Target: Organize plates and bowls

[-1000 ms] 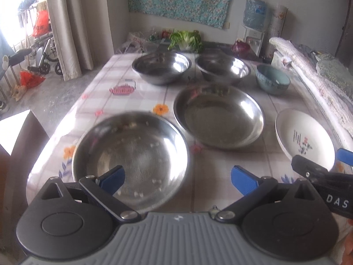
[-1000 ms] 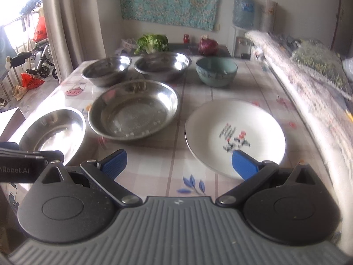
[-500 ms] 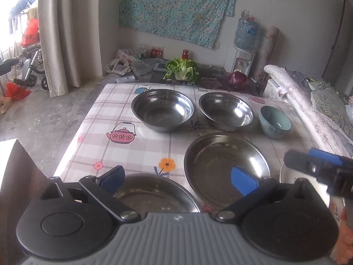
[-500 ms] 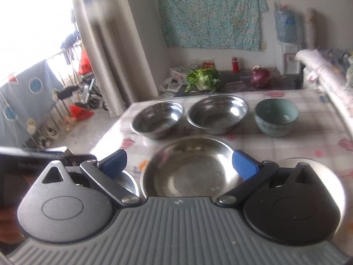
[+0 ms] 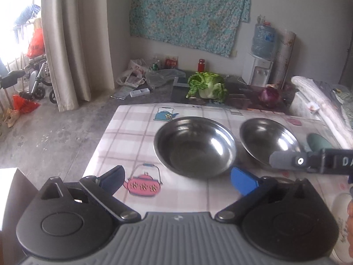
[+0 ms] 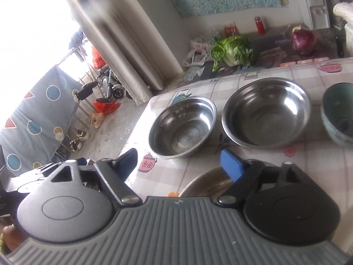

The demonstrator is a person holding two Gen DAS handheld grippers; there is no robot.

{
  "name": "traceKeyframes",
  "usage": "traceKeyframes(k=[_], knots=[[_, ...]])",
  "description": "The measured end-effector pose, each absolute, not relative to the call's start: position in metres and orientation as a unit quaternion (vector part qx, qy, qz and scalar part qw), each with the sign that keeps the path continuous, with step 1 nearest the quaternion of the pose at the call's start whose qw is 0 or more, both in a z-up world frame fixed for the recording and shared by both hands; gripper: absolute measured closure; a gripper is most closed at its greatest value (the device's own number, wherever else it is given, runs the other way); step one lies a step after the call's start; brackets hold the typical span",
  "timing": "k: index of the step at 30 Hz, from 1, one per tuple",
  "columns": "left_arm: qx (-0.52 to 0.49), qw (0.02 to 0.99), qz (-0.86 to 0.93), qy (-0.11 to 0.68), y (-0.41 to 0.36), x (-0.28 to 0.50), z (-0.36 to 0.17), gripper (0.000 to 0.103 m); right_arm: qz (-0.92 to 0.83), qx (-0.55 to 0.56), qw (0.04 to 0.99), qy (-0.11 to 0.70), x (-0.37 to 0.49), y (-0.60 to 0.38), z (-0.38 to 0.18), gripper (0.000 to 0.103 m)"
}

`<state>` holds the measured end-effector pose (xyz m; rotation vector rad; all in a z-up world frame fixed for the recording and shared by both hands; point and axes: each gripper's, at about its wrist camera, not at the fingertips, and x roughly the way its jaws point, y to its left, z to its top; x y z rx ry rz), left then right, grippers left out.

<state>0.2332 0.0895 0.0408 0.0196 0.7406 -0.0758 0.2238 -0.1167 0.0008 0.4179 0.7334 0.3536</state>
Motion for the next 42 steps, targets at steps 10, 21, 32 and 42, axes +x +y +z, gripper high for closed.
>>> traceKeyframes(k=[10,21,32,42], knots=[[0.054,0.905,0.015,0.422,0.092,0.326,-0.007,0.039,0.150,0.194,0.882,0.402,0.313,-0.094,-0.047,0.072],[0.023,0.872,-0.007,0.489,0.111,0.320,-0.031,0.077,0.143,0.184,0.877,0.419,0.323,-0.093,-0.060,0.084],[0.000,0.859,-0.032,0.512,0.141,0.296,-0.027,0.072,0.154,0.178,0.871,0.430,0.335,-0.075,-0.064,0.091],[-0.029,0.853,-0.020,0.520,0.144,0.314,-0.036,0.075,0.159,0.190,0.861,0.445,0.340,-0.072,-0.071,0.094]])
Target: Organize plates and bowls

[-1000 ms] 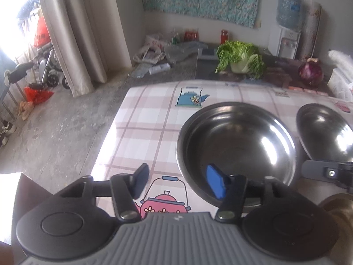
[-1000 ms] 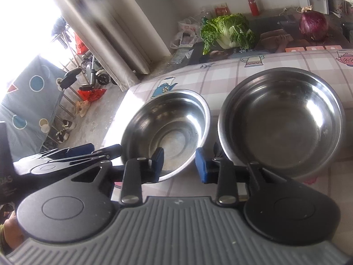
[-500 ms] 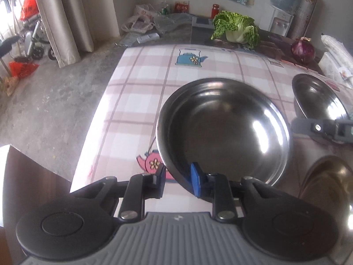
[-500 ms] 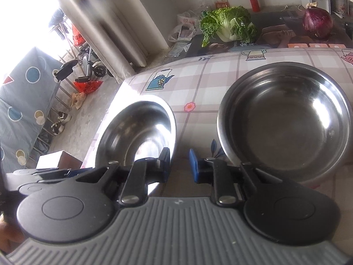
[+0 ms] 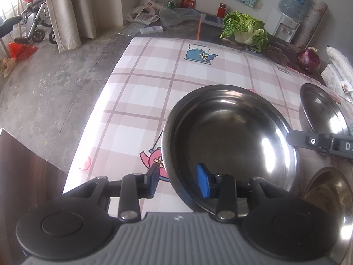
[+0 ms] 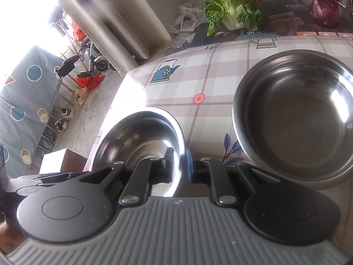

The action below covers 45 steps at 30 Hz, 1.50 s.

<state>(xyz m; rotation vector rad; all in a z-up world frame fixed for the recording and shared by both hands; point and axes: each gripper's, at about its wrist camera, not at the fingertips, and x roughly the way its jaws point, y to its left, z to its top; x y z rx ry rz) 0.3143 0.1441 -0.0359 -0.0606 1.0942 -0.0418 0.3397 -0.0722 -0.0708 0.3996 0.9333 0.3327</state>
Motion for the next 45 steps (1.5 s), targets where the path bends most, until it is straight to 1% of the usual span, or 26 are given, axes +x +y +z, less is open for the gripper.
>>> traceKeyframes(k=[1,5,13,27,36,45], knots=[[-0.026,0.853,-0.017,0.521,0.143,0.315,-0.037,0.077,0.158,0.187,0.862,0.444,0.340,-0.071,-0.071,0.095],[-0.015,0.855,-0.007,0.518,0.140,0.312,-0.035,0.081,0.158,0.182,0.863,0.444,0.339,-0.071,-0.071,0.096],[0.002,0.865,-0.002,0.502,0.135,0.304,-0.022,0.081,0.157,0.179,0.866,0.439,0.333,-0.071,-0.066,0.096],[0.020,0.879,-0.006,0.476,0.117,0.283,0.013,0.081,0.167,0.186,0.878,0.408,0.304,-0.087,-0.032,0.096],[0.026,0.886,-0.018,0.463,0.083,0.274,0.032,0.081,0.159,0.203,0.885,0.388,0.281,-0.122,-0.014,0.096],[0.037,0.888,-0.049,0.456,0.023,0.282,0.038,0.081,0.131,0.218,0.892,0.372,0.264,-0.181,-0.002,0.095]])
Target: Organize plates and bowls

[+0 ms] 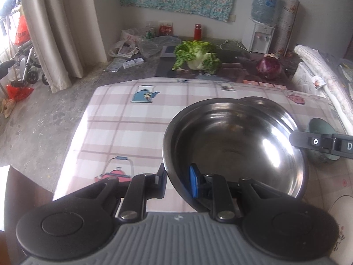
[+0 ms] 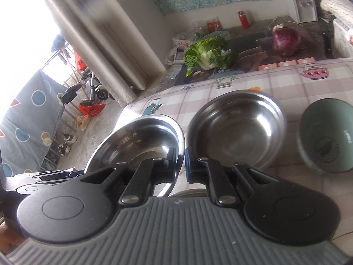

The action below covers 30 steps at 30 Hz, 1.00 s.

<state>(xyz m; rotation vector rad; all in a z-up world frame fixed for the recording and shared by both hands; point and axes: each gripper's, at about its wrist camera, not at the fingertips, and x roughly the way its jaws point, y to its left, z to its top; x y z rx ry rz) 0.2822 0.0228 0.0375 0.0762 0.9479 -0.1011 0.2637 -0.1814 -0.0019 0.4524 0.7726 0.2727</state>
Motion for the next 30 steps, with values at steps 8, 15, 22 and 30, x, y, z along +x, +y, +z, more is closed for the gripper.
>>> traceKeyframes(k=[8,15,22,30], knots=[[0.057,0.882,-0.075,0.462,-0.033,0.307,0.026,0.080,0.086,0.227,0.899,0.364,0.263,-0.234,-0.005,0.093],[0.061,0.872,-0.080,0.479,-0.057,0.337,0.006,0.080,0.060,0.230,0.894,0.379,0.281,-0.261,-0.028,0.093],[0.063,0.866,-0.081,0.490,-0.066,0.354,-0.009,0.080,0.053,0.229,0.890,0.390,0.301,-0.267,-0.047,0.093],[0.065,0.860,-0.080,0.499,-0.068,0.368,-0.023,0.077,0.041,0.209,0.893,0.396,0.321,-0.266,-0.057,0.091]])
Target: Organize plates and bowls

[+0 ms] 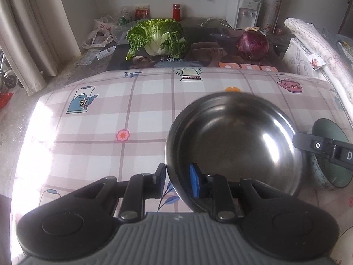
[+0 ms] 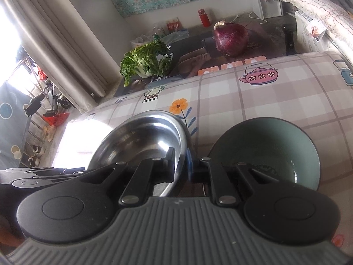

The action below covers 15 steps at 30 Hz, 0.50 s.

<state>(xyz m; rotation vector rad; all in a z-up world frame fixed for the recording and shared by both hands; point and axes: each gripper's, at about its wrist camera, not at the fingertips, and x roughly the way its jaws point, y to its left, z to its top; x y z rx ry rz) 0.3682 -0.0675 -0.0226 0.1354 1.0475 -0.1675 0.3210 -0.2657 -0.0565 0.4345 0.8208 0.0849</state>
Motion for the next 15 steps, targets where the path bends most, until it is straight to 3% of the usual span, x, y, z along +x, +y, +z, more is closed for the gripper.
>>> traceKeyframes(k=[7,11,15], knots=[[0.065,0.866,-0.087,0.489,-0.066,0.362,-0.018,0.073,0.043,0.214,0.890,0.400,0.324,-0.267,-0.060,0.083],[0.071,0.876,-0.090,0.468,-0.065,0.350,-0.007,0.058,0.045,0.217,0.895,0.387,0.319,-0.269,-0.056,0.066],[0.068,0.884,-0.102,0.451,-0.064,0.338,0.007,0.044,0.045,0.214,0.901,0.374,0.312,-0.266,-0.045,0.058]])
